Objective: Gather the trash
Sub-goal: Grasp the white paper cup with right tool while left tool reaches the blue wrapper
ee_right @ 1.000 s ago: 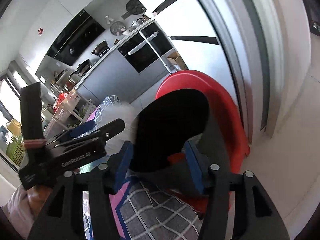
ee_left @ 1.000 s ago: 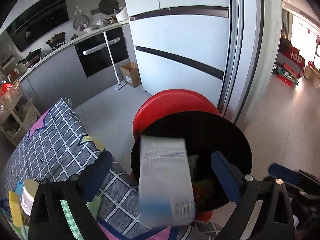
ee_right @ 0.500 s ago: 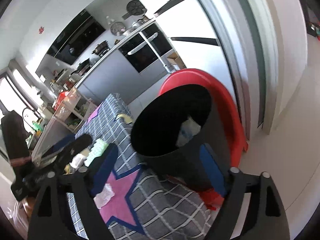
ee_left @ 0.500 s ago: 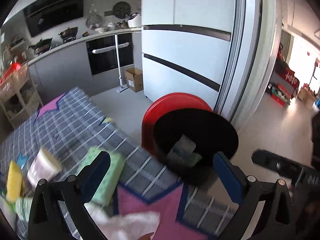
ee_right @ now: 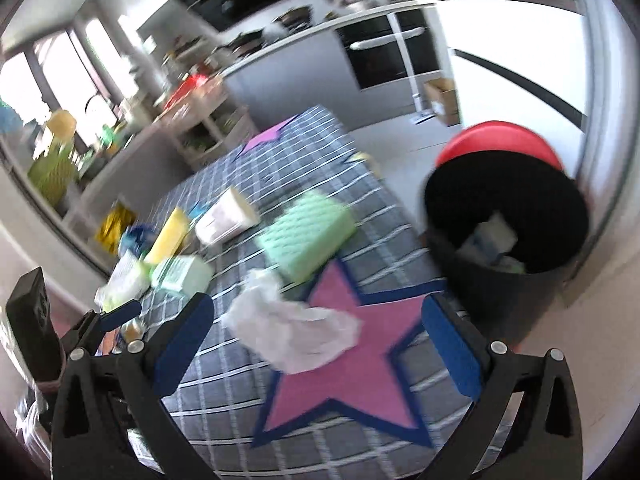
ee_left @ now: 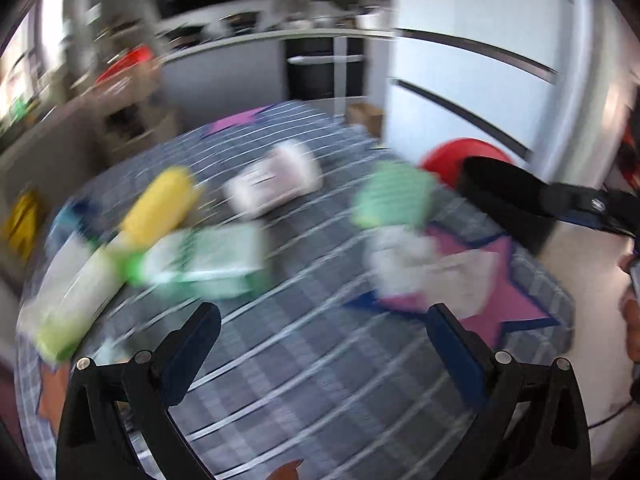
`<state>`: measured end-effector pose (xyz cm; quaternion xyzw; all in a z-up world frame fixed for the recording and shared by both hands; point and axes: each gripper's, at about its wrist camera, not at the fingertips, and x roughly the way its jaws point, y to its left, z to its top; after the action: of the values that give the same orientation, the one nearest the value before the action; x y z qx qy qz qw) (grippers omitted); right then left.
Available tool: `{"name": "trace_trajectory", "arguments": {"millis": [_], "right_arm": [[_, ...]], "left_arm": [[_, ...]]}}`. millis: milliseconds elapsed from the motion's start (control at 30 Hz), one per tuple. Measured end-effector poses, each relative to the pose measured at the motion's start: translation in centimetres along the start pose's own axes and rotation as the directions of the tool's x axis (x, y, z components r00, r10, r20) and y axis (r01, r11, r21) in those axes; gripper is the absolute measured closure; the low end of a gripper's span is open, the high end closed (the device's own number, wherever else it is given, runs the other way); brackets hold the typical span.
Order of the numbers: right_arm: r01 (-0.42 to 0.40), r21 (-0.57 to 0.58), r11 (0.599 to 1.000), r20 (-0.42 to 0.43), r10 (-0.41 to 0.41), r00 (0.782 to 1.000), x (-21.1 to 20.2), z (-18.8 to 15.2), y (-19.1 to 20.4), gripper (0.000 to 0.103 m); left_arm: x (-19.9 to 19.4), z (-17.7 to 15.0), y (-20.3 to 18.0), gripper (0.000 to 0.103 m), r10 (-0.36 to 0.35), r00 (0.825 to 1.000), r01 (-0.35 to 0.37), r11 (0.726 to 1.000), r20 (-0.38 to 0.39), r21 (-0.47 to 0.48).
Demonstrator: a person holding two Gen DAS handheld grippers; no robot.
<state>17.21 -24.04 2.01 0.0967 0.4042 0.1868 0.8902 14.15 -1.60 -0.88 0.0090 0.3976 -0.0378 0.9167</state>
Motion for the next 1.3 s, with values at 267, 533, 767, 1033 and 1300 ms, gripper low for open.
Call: {"name": "trace_trajectory", "arguments": {"millis": [267,533,767,1033,1300], "right_arm": [[-0.015,-0.105,0.994,-0.077,0.007,0.997,4.0,0.8,6.4,0.0],[0.02,-0.201,0.979,-0.117,-0.044,0.992,8.6,3.0,10.8,0.0],[-0.039,-0.01,0.999,-0.176,0.036,0.984,13.1,6.0,10.2,0.0],[-0.068,0.421,0.904,-0.207,0.169,0.964,19.6,7.2,7.6,0.0],[0.027,0.444,0.896,-0.233,0.086,0.969,23.0,7.6,8.5,0.0]], "left_arm": [[-1.1,-2.3,12.5,0.0,0.153,0.988,-0.151,0.95,-0.013,-0.274],[-1.1,-1.9,20.3,0.0,0.244,0.97,-0.231,0.915,-0.002,-0.332],[0.8,-0.1,27.0,0.0,0.205,0.978,-0.206,0.883,-0.048,-0.422],[6.0,1.5,32.0,0.0,0.071,0.987,-0.133,0.858,-0.143,-0.496],[9.0,0.6,31.5,0.0,0.02,0.98,-0.117,0.865,-0.199,-0.488]]}}
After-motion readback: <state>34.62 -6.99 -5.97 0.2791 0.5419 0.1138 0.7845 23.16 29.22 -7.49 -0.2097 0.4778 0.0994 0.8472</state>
